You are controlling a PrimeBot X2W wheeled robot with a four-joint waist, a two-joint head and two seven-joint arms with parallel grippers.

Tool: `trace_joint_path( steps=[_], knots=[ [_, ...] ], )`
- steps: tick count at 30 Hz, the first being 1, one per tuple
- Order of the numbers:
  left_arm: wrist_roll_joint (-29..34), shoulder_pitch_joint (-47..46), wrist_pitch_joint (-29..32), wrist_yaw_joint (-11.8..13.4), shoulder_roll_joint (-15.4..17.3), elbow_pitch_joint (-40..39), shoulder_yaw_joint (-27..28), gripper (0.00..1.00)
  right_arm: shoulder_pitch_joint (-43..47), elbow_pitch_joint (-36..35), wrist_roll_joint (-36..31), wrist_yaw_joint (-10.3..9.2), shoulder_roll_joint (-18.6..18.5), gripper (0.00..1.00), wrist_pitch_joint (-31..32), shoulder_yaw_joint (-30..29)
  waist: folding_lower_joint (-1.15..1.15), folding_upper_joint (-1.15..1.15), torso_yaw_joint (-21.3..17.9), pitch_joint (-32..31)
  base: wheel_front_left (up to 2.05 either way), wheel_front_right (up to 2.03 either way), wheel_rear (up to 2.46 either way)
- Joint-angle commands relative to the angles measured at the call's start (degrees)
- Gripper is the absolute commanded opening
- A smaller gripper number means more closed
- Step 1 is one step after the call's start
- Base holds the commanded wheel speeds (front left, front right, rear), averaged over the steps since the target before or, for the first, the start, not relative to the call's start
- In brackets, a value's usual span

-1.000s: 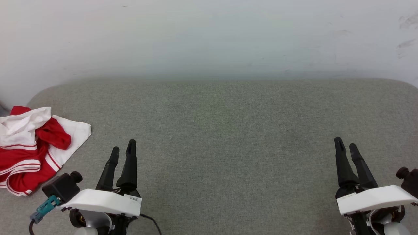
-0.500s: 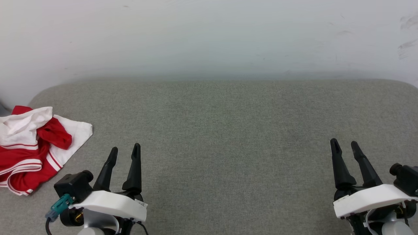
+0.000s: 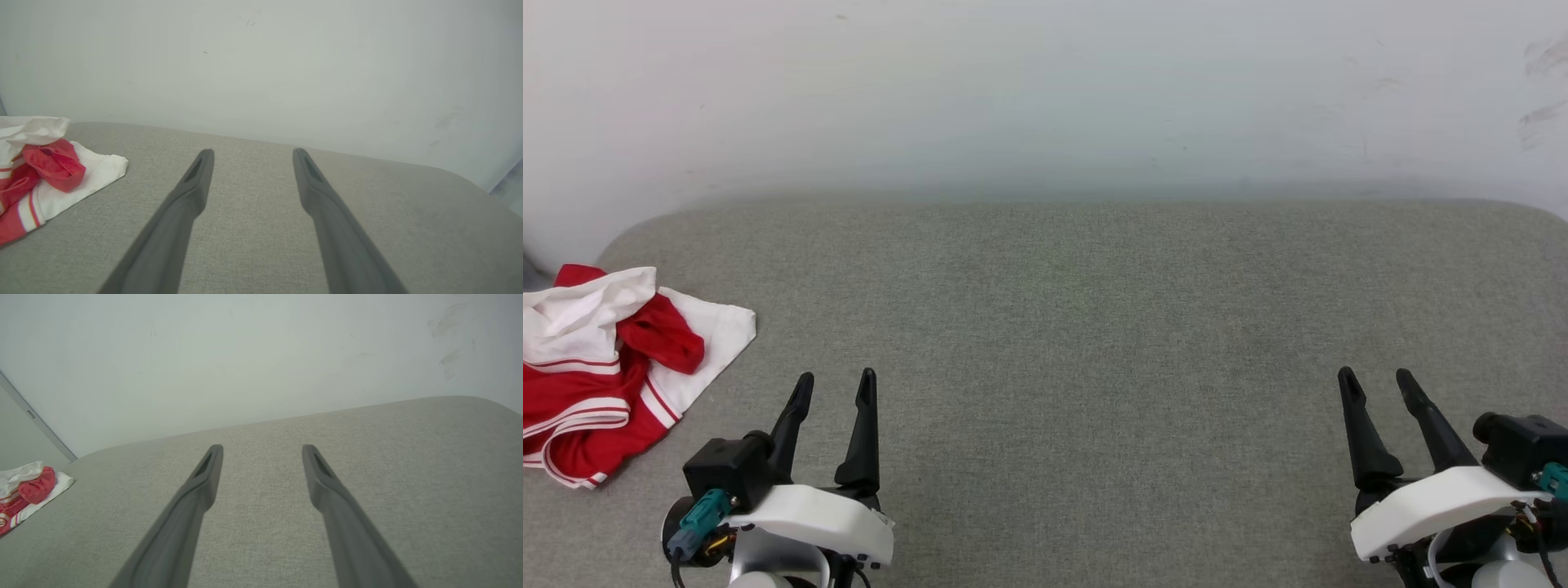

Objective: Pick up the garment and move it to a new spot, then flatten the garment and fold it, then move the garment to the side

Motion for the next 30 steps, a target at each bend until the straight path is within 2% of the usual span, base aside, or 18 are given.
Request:
trace_joint_path(
  steps=[1, 12, 30],
  knots=[
    [1.2, -0.8, -0.5, 0.3, 0.3, -0.4, -0.3, 1.0, -0.1, -0.8, -1.3, -0.01, -0.2, 1.0, 0.2, -0.1, 0.0, 0.0, 0.0, 0.0, 0.0, 0.0, 0.0],
    [5.3, -0.7, -1.9, 0.5, 0.3, 0.8, -0.9, 1.0, 0.5, -2.0, -7.3, -0.01, 0.3, 1.0, 0.7, -0.7, 0.0, 0.0, 0.1, -0.1, 0.0, 0.0, 0.0],
    [11.2, -0.6, -4.0, -1.6, -1.5, 3.2, 1.2, 1.0, 1.1, -4.0, -13.6, -0.02, 1.1, 1.0, -1.4, -1.8, 0.0, 0.0, 0.2, -0.3, 0.0, 0.0, 0.0]
  ],
)
